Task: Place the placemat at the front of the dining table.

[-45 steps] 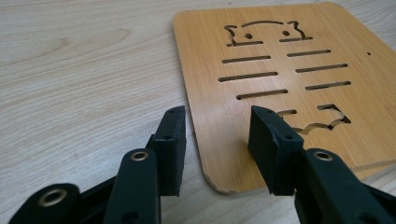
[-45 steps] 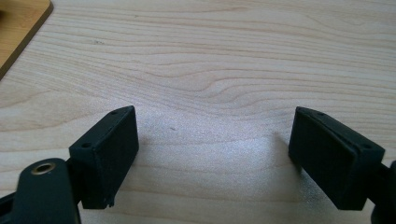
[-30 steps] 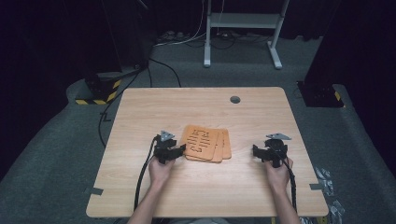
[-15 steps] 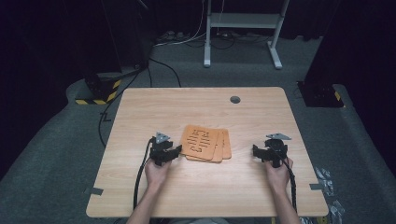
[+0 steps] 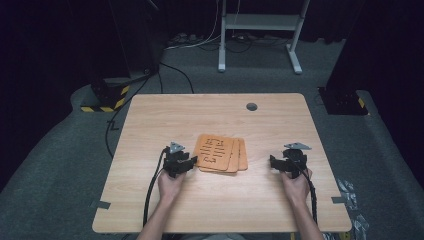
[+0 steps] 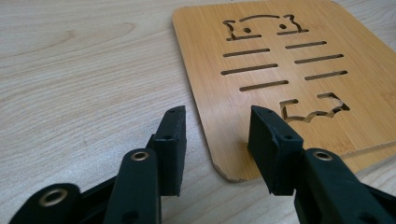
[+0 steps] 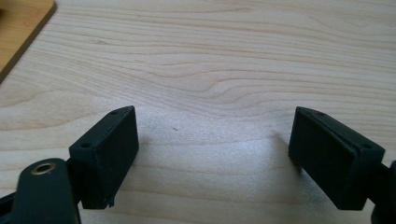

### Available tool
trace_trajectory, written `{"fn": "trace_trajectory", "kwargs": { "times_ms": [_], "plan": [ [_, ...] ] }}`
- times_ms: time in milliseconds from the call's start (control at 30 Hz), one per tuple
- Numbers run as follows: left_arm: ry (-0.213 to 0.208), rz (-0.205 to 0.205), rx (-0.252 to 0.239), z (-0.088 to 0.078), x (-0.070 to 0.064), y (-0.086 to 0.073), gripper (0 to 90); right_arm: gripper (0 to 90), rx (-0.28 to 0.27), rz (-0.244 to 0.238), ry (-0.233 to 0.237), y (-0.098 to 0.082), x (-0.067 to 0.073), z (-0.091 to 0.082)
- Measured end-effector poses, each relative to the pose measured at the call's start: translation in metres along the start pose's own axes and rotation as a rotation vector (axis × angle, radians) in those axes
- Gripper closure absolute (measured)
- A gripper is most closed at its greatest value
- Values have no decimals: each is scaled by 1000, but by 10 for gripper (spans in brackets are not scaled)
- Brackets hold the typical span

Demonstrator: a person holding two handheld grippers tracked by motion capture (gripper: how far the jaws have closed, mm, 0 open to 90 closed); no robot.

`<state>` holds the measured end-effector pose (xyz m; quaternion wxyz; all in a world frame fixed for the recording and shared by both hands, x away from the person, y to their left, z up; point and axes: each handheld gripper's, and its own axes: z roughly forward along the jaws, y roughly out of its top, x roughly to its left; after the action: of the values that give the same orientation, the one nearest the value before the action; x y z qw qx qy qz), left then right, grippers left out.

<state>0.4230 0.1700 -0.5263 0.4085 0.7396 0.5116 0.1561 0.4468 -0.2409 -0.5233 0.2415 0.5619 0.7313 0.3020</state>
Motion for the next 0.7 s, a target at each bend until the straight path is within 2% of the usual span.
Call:
{"fn": "trace_trajectory", "kwargs": {
  "times_ms": [100, 133, 200, 233, 267, 300, 333, 367, 400, 467, 500, 533, 567, 600, 633, 667, 700],
  "plan": [
    [-1, 0, -4, 1, 0, 0, 571, 136, -1, 10, -10, 1, 3, 2],
    [-1, 0, -4, 1, 0, 0, 570, 135, -2, -3, -12, 2, 4, 3],
    [1, -9, -6, 1, -1, 0, 570, 138, 6, 4, -7, 4, 7, 3],
    [1, -10, -5, 1, -1, 0, 570, 147, 15, -18, 4, 5, 7, 4],
    [1, -10, -3, 1, -1, 0, 570, 154, 39, -15, 23, 9, 14, 4],
    [1, -10, -3, 1, -1, 0, 571, 154, 39, -15, 23, 9, 14, 4],
    [0, 0, 1, 1, 0, 0, 570, 174, 47, -36, 71, 12, 20, 4],
    [0, 0, 1, 1, 0, 0, 570, 174, 47, -36, 71, 12, 20, 4],
    [1, 2, 1, 1, 0, 0, 570, 173, 33, -48, 118, 15, 28, 3],
    [0, 3, 1, 1, 0, 0, 570, 173, 9, -71, 151, 20, 38, 1],
    [0, 3, 1, 1, 0, 0, 570, 173, 9, -71, 151, 20, 38, 1],
    [0, 4, 3, 0, 0, 0, 570, 177, -8, -90, 190, 25, 46, 0],
    [2, 3, 0, 1, 0, 0, 570, 177, -8, -90, 190, 25, 46, 0],
    [3, 3, 0, 1, 0, 0, 569, 176, -23, -113, 210, 31, 55, -1],
    [5, 2, -1, 1, -1, 0, 569, 176, -23, -113, 210, 31, 55, -1],
    [7, -6, -3, 1, -1, 0, 568, 174, -30, -131, 229, 37, 64, -1],
    [7, -6, -3, 1, -1, 0, 568, 174, -30, -131, 229, 37, 64, -1]
  ]
}}
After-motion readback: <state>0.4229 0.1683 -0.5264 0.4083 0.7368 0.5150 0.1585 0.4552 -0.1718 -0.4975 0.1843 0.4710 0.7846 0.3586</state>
